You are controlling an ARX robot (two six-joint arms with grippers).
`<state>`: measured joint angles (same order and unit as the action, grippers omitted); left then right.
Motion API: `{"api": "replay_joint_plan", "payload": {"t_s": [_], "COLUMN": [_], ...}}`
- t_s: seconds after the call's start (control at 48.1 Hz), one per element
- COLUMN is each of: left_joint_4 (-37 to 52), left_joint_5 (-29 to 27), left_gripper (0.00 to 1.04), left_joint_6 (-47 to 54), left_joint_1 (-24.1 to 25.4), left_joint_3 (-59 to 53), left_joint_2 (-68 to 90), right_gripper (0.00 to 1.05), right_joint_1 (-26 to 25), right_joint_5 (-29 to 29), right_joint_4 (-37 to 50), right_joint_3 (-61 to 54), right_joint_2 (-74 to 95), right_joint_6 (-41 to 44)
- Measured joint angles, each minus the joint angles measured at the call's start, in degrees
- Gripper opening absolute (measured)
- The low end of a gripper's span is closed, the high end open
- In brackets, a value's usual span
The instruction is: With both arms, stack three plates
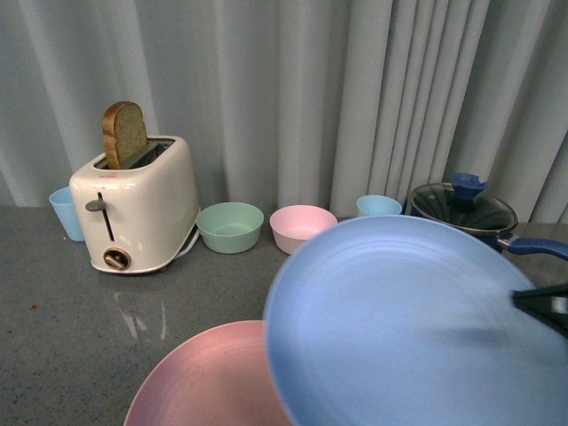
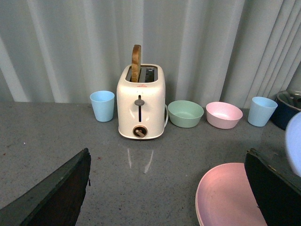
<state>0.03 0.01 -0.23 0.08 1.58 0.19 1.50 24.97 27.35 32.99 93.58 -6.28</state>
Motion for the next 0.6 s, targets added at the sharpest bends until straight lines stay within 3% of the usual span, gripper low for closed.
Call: {"api": "replay_joint_plan", "payload": {"t_s": [0.208,0.604], "left_joint_4": [0.0,0.0], "left_joint_5": [0.0,0.0], "left_gripper": [0.98,0.98], "left_joint_6": [0.0,0.0], "left_joint_1": [0.0,0.0], "left_joint_3": [0.0,0.0], "left_joint_2": [0.0,0.0], "right_gripper": [0.03,0.03], "right_joint_1": [12.3,16.0], "right_joint_5": [-3.7,-5.2], "right_joint_4": [3.1,-0.1], "right_joint_3": [6.9,12.5], "right_joint_2": [10.5,17.2], "right_joint_6": [-6.1,-7.5]}}
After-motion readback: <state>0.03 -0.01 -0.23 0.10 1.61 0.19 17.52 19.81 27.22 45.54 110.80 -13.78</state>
